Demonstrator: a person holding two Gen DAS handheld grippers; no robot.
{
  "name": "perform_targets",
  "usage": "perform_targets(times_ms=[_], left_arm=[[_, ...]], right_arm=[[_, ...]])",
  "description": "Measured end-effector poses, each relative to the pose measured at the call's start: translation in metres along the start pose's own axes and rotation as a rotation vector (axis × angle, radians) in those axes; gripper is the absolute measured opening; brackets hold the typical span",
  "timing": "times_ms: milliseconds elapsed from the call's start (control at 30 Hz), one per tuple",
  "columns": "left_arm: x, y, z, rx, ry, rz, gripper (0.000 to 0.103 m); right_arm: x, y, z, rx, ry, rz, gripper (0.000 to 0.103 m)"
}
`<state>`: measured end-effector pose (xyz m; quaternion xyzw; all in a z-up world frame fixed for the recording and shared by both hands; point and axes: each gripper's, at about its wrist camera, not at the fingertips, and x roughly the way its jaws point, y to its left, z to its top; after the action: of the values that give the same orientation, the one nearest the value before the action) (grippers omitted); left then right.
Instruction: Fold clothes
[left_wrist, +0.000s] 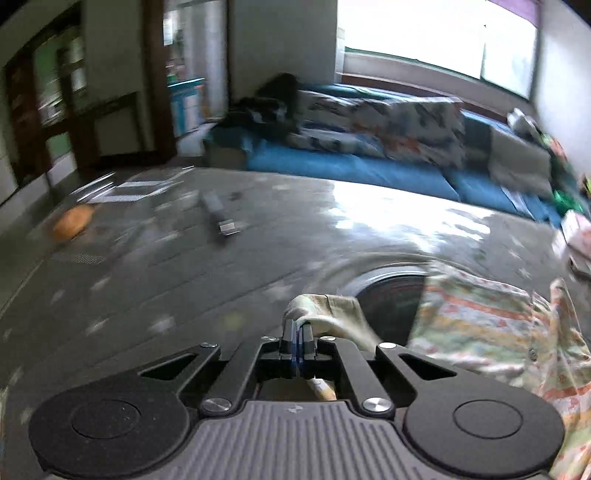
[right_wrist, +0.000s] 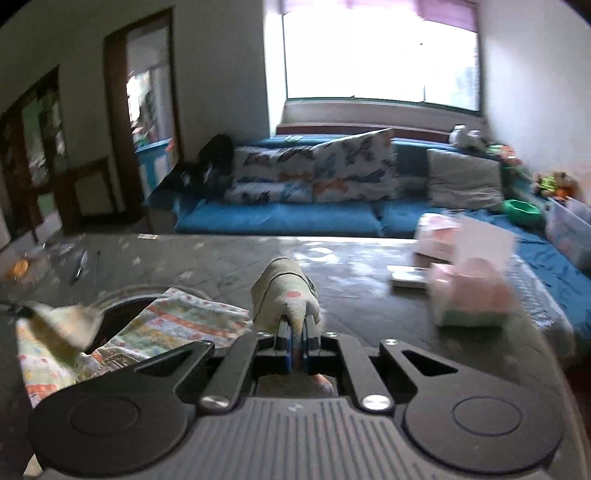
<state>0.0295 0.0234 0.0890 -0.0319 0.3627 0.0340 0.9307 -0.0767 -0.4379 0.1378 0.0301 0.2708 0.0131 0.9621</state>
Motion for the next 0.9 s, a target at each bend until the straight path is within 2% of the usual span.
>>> perform_targets(times_ms=[133,233,300,400,533,600,667,733,767,800,900], left_arm=[[-0.029,0.042,-0.040,-0.069,0.015,0.003,0.001],[-0.036,0.058,-0.073,-0.087,0.063,0.013,0.001],[-0.035,0.063,-0.088,-0.087,0.107,0.015,0.001],[-0.037,0.069,-0.102,-0.083,0.133,0.020,0.002],[-0.044,0.074,-0.104,-0.099,0.136,0.026,0.008],[-0.048,0.074,-0.100,-0.087,0.129,0.039,0.015],[-0.055,0.071,-0.099,-0.061,0.109,0.053,0.030],[-0.063,0.067,-0.098,-0.033,0.089,0.066,0.040],[-0.069,0.065,-0.099,-0.026,0.083,0.069,0.049],[-0.072,0.066,-0.098,-0.027,0.080,0.072,0.053],[-0.082,0.073,-0.099,-0.033,0.069,0.086,0.056]], right_arm=[[-0.038,-0.026,-0.025,0.073,-0.024,-0.049,0.004],[-0.047,-0.047,-0.049,0.129,0.014,-0.088,0.005],[-0.041,-0.061,-0.065,0.153,0.071,-0.124,0.005],[-0.035,-0.080,-0.087,0.201,0.156,-0.161,0.009],[-0.045,-0.095,-0.103,0.213,0.171,-0.235,0.013],[-0.055,-0.101,-0.105,0.215,0.152,-0.275,0.015],[-0.062,-0.104,-0.099,0.215,0.122,-0.287,0.017],[-0.061,-0.099,-0.093,0.188,0.115,-0.271,0.026],[-0.059,-0.095,-0.090,0.169,0.116,-0.262,0.036],[-0.055,-0.091,-0.088,0.149,0.120,-0.258,0.045],[-0.028,-0.081,-0.084,0.118,0.143,-0.242,0.045]])
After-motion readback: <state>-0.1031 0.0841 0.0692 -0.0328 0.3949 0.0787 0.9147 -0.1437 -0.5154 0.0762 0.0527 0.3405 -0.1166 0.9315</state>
